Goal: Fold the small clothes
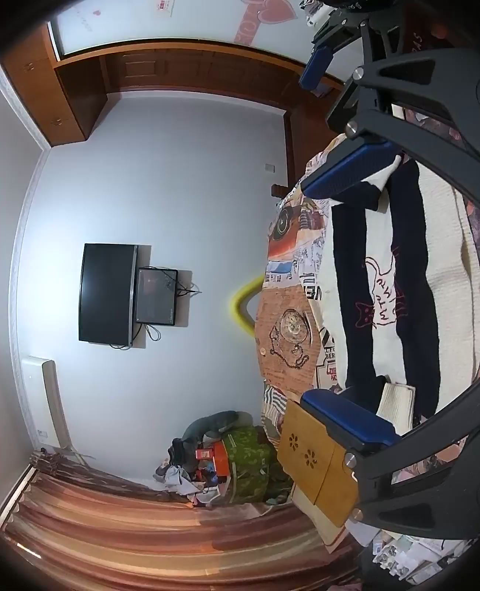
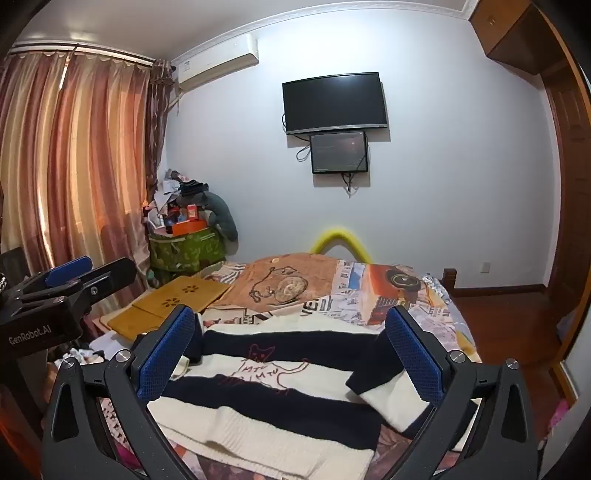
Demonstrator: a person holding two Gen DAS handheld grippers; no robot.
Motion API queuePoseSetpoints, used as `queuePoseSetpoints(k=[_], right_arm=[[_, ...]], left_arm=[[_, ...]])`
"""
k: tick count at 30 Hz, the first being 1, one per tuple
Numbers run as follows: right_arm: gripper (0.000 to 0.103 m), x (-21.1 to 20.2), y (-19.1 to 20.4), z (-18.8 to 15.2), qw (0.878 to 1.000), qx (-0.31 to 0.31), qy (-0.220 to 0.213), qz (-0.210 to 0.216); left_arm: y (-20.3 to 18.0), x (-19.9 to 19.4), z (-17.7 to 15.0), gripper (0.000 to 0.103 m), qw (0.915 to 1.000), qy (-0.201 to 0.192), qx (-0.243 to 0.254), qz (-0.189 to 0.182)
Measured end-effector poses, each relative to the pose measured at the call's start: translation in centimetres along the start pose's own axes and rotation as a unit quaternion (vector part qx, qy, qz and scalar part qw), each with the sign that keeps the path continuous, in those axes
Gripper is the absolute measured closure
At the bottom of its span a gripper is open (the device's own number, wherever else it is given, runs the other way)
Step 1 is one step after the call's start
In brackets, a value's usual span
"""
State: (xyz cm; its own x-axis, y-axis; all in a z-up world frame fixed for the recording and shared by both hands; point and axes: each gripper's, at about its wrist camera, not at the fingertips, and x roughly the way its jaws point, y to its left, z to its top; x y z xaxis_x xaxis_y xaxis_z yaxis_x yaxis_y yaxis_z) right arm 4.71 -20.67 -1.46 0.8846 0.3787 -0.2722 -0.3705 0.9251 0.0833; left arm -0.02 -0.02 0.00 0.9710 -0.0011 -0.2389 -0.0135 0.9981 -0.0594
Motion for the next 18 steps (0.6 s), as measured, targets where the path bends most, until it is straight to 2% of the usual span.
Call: queuePoseSetpoints(k=[18], right_arm=[[0.000,0.21,0.15,-0.13,1.000,0.007,0.007,0.003]], left_arm=[[0.48,0.13,0.15,0.000,0.9999,0.004,-0.013,0.003]])
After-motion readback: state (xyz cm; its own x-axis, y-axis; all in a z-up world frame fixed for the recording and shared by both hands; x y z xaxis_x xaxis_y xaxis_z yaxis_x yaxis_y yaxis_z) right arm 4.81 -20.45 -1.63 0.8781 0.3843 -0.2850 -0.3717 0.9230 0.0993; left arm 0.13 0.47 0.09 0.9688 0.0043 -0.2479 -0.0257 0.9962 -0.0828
